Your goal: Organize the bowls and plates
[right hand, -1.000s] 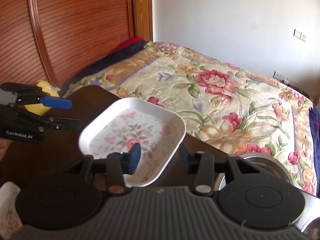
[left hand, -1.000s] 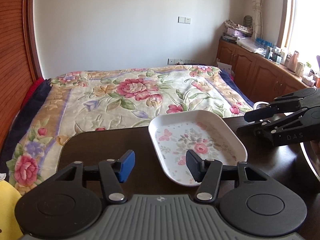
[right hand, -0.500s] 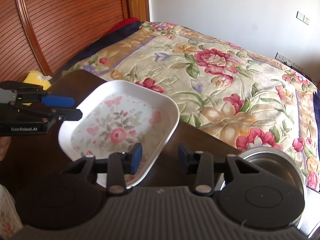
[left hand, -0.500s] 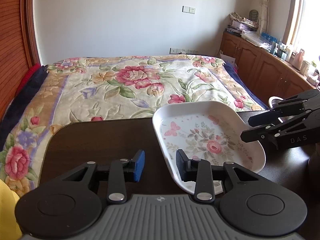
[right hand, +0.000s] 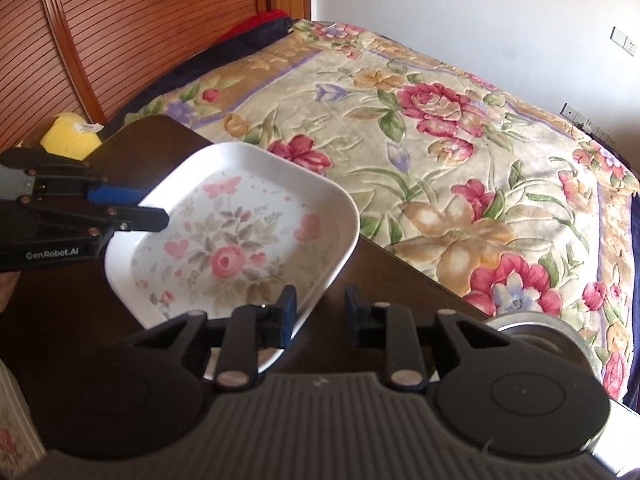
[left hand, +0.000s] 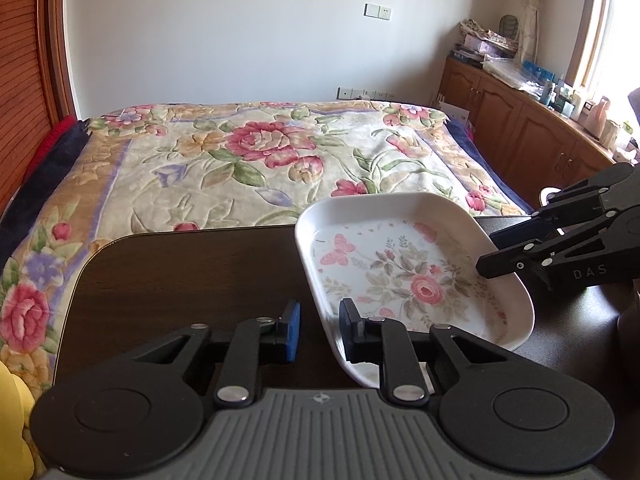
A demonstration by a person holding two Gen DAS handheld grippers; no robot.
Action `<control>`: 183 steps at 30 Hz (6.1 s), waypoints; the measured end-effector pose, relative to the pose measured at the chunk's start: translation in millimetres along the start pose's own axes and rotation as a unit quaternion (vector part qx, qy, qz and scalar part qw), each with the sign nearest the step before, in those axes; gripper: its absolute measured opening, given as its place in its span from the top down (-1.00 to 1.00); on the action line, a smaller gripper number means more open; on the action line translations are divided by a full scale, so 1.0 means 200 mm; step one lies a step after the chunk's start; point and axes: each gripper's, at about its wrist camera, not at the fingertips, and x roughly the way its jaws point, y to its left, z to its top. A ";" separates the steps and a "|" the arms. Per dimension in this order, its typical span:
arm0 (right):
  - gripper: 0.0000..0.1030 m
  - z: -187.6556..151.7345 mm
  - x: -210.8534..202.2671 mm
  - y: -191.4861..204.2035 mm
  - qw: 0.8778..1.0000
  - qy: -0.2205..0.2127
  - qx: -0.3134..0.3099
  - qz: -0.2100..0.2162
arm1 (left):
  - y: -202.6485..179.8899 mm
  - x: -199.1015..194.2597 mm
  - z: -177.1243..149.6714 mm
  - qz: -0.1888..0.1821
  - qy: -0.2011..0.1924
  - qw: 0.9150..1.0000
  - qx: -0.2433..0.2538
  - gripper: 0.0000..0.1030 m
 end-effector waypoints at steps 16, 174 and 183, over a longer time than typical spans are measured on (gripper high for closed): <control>0.65 -0.03 -0.03 0.02 0.999 0.004 0.014 0.040 | -0.02 -0.05 -0.02 -0.001 0.000 1.000 -0.009 0.74; 0.54 -1.23 -0.90 -0.43 0.940 -0.286 0.163 -0.094 | -1.07 -0.56 -0.40 -0.041 -0.075 0.994 0.066 0.51; 0.22 -1.26 -0.82 -0.50 0.931 -0.293 0.203 -0.075 | -1.15 -0.48 -0.37 -0.043 -0.069 0.995 0.066 0.26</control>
